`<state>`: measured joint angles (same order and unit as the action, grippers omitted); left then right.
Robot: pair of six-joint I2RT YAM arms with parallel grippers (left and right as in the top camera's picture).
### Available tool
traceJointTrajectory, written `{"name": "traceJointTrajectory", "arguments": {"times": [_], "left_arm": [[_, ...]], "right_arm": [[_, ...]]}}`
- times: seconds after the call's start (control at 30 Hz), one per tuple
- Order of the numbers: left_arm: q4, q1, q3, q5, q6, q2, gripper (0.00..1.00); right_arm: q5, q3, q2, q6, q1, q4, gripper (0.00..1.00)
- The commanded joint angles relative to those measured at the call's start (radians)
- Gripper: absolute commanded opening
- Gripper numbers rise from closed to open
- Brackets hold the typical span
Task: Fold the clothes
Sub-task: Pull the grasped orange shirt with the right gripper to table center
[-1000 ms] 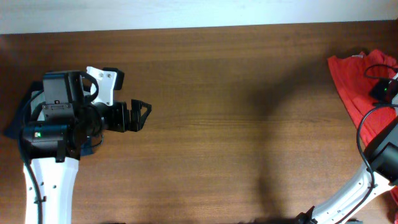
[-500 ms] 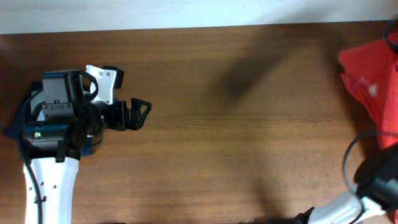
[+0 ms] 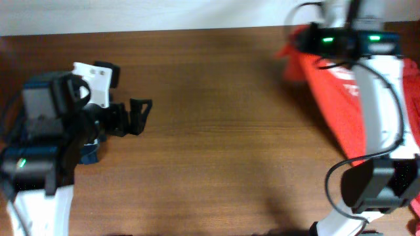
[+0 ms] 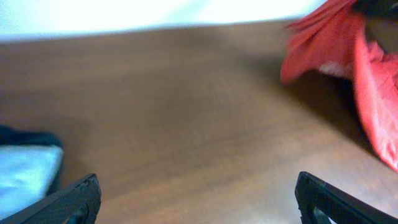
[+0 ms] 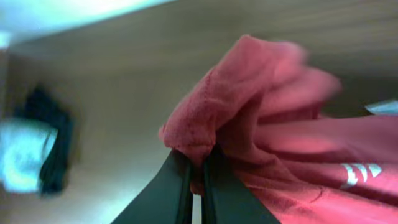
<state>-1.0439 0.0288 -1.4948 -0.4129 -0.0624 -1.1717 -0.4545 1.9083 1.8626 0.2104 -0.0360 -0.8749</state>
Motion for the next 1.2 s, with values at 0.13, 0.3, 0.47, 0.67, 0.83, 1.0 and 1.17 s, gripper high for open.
{"name": "traceJointTrajectory", "arguments": {"times": [0.13, 0.3, 0.47, 0.67, 0.83, 1.0, 1.17], "left_arm": [[-0.063, -0.002, -0.114, 0.193, 0.002, 0.130, 0.99], [-0.099, -0.002, -0.114, 0.283, 0.002, 0.168, 0.99], [-0.098, -0.002, -0.114, 0.321, 0.002, 0.171, 0.99], [-0.096, -0.002, -0.114, 0.328, 0.002, 0.157, 0.99], [-0.098, -0.002, -0.114, 0.328, 0.002, 0.128, 0.99], [-0.106, -0.002, -0.114, 0.319, 0.003, 0.074, 1.00], [-0.117, -0.003, -0.113, 0.228, 0.002, -0.016, 0.99]], "right_arm": [[0.065, -0.006, 0.011, 0.005, 0.377, -0.023, 0.04], [0.167, -0.011, 0.075, 0.009, 0.590, -0.027, 0.04], [0.204, -0.011, 0.156, 0.008, 0.727, -0.031, 0.12], [0.207, -0.011, 0.160, -0.069, 0.814, -0.053, 0.29], [0.269, -0.011, 0.125, -0.066, 0.795, -0.094, 0.29], [0.333, -0.011, 0.076, -0.031, 0.681, -0.187, 0.29], [0.332, -0.011, 0.055, 0.009, 0.435, -0.307, 0.49]]}}
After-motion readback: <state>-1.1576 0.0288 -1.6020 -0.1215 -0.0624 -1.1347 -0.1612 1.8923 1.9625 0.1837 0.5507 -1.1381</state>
